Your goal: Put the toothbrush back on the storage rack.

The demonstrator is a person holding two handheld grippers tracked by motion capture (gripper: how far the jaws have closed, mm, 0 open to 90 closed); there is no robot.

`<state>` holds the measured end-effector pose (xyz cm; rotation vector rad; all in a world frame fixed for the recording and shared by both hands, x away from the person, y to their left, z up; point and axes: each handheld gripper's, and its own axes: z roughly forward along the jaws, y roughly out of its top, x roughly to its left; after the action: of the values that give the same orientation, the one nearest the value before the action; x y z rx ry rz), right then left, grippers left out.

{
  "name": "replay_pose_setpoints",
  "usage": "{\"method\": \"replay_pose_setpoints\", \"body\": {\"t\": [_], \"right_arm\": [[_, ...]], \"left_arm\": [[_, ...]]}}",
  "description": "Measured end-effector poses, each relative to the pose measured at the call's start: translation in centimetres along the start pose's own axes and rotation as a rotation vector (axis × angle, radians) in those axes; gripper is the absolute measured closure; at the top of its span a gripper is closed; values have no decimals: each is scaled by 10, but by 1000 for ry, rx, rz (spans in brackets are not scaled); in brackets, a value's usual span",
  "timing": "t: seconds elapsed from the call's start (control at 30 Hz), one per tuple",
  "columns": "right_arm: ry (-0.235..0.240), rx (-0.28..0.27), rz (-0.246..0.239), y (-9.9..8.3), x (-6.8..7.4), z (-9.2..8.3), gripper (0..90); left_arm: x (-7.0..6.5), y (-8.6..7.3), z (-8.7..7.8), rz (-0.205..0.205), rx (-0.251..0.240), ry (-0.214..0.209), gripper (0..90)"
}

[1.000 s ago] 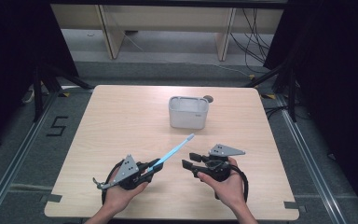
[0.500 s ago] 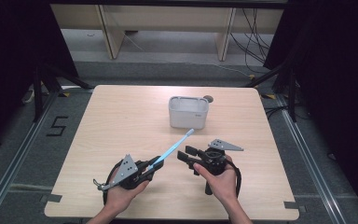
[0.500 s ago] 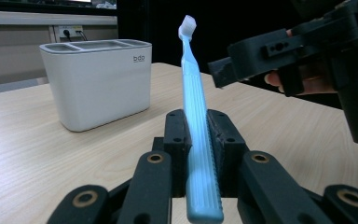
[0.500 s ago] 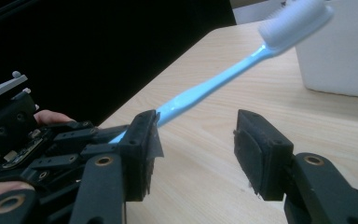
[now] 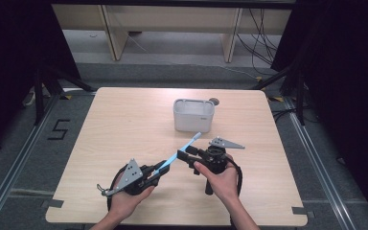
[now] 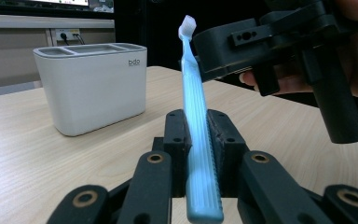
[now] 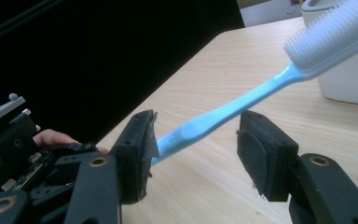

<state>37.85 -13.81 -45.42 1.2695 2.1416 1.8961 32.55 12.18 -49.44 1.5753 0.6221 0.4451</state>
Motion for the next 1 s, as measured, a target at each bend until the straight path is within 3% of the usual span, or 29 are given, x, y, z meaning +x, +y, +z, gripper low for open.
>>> {"method": "replay_pose_setpoints", "body": {"t": [0.3,0.37,0.5,0.6,0.63,0.67,0.73,0.77,0.8,0.87,0.93,0.97,1.0], "right_arm": [[29,-24,35,4,-1,5,509],[36,-25,67,5,-1,6,534],[45,-37,58,6,-3,4,646],[71,-46,92,7,-4,3,704],[117,-54,101,8,-3,2,769],[117,-54,101,8,-3,2,769],[175,-67,113,10,-1,1,855],[168,-58,109,10,1,1,857],[150,-40,58,13,4,1,858],[153,-40,51,14,4,0,858],[115,-44,-4,18,6,-3,858],[104,-40,2,20,8,-5,858],[83,-45,-51,22,7,-5,857]], "left_arm": [[-1,-1,1,-11,-1,-3,782],[-1,-1,1,-16,-2,-7,781],[-2,-1,2,-19,-1,-12,780],[-3,-3,3,-22,11,-18,778],[-3,-4,4,-26,21,-26,774],[-3,-4,5,-27,32,-32,774],[-3,-7,7,-32,58,-44,763],[-4,-8,9,-36,72,-54,753],[-4,-9,9,-33,76,-60,707],[-5,-9,8,-39,91,-61,685],[-5,-10,8,-40,77,-73,646],[-5,-8,6,-32,87,-66,636],[-6,-8,4,-33,91,-60,627]]}}
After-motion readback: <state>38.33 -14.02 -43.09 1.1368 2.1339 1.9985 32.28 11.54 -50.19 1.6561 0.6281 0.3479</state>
